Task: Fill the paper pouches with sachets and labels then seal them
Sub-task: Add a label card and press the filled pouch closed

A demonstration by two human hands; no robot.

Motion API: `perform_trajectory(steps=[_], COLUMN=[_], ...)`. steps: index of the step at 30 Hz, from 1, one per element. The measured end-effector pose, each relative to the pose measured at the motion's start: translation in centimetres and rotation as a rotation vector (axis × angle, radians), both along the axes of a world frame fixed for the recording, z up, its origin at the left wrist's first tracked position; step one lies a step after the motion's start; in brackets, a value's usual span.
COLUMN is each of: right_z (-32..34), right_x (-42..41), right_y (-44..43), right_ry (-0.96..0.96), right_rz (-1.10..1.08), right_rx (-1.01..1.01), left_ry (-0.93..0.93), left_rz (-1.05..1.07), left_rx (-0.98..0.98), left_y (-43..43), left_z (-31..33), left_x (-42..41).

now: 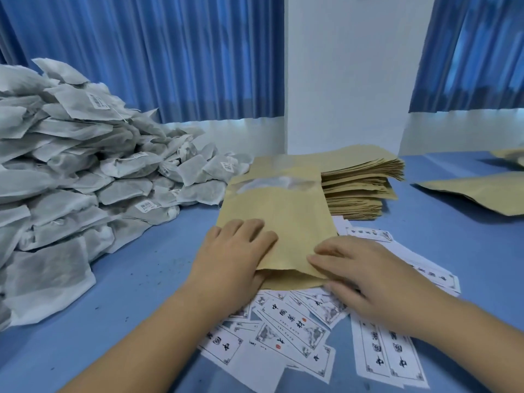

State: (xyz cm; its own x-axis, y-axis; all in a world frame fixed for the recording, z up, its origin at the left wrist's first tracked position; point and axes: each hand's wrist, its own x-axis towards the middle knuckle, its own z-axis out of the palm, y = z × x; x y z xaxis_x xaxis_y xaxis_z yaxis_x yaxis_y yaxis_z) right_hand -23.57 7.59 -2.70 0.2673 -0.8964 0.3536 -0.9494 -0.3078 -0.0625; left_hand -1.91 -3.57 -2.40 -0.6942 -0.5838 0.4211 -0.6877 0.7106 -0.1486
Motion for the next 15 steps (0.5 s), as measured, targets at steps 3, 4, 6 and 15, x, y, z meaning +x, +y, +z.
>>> perform_trajectory(steps=[3,4,6,15], right_z=[-0.5,-0.7,-1.2,-0.6], right_x=[0.7,0.9,1.3,1.1], right_y=[-0.3,-0.3,-0.3,-0.4], right_ry=[-0.105,-0.126,-0.148,-0.137], right_rz=[0.074,0.087,0.106,-0.013], right_rx=[-0.018,-0.014,0.003,-0.127], left_ry=[-0.014,-0.007,0.003,0.179], left_rz=[0.068,0.079,0.073,0.003], left_rx=[-0.049,-0.086,-0.142,-0.113], left_y=[-0.1,-0.1,-0.2,-0.6], left_z=[-0.4,-0.4,-0.4,-0.5], left_x=[-0.7,-0.9,-1.1,-1.0])
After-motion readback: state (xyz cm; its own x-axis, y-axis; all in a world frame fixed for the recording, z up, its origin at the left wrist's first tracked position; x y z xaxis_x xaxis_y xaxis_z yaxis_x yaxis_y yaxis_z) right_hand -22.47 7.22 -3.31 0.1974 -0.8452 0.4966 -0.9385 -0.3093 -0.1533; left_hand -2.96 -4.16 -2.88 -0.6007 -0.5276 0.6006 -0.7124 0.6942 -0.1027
